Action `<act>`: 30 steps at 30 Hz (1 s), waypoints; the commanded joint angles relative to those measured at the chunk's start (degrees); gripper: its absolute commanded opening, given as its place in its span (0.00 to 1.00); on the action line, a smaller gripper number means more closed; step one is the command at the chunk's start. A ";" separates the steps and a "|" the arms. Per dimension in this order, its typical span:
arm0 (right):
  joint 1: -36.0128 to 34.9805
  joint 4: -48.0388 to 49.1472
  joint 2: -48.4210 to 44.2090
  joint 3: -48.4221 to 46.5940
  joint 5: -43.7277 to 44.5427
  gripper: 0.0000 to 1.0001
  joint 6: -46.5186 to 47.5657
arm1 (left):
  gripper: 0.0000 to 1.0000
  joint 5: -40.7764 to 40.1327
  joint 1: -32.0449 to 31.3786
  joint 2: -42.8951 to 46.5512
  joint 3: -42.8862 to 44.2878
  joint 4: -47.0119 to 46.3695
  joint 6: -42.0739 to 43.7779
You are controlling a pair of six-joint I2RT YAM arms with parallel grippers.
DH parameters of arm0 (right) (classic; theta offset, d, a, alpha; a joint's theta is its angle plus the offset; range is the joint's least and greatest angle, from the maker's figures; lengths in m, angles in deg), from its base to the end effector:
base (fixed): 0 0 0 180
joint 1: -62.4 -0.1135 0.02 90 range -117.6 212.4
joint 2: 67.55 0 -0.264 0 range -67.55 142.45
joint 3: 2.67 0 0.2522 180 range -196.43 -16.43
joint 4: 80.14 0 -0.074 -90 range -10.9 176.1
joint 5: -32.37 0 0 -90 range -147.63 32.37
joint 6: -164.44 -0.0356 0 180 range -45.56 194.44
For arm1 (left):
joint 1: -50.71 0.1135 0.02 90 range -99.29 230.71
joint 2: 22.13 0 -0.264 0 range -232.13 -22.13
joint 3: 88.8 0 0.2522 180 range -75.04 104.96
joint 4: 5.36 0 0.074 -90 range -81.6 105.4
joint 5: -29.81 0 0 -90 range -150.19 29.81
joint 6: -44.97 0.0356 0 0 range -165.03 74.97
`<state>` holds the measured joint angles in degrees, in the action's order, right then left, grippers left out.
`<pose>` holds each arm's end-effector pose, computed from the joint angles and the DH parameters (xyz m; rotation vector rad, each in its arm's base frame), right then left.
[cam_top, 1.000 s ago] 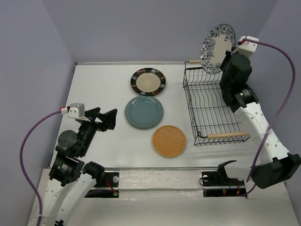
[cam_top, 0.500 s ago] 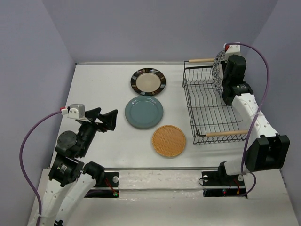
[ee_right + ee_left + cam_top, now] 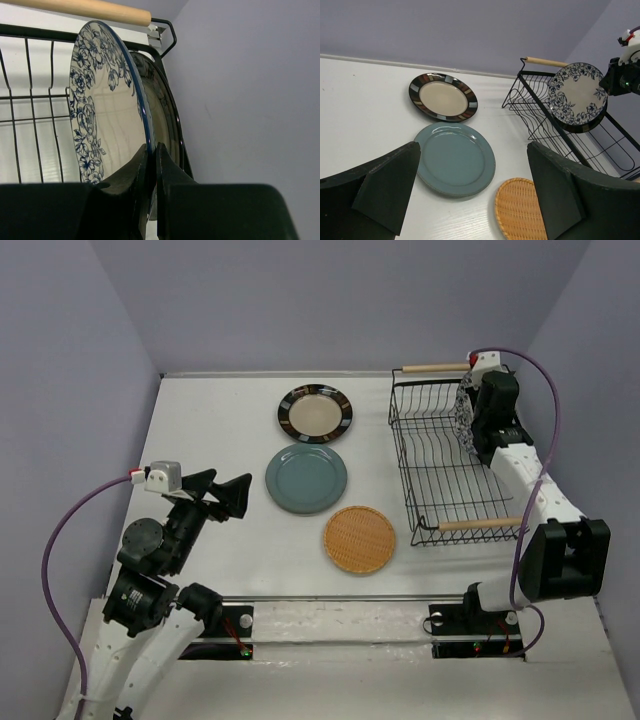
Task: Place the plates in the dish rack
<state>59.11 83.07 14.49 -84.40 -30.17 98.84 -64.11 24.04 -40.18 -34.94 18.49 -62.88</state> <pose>0.3369 0.0029 0.3425 -0.1194 1.8898 -0.6997 0.0732 -0.0340 0.3656 0.0483 1.3877 -0.6046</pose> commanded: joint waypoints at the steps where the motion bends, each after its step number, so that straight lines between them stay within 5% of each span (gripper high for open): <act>1: 0.65 12.61 -2.76 -0.59 1.63 0.07 2.14 | 0.99 -0.12 -0.66 0.82 0.16 -2.44 0.97; 30: 1.18 15.95 1.45 3.37 1.45 0.07 5.74 | 0.99 -0.82 -1.45 0.73 0.25 -2.53 1.15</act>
<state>59.79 88.10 16.74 -79.59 -30.72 102.86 -64.35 22.90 -39.89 -34.94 18.49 -62.83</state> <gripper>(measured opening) 0.111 0.990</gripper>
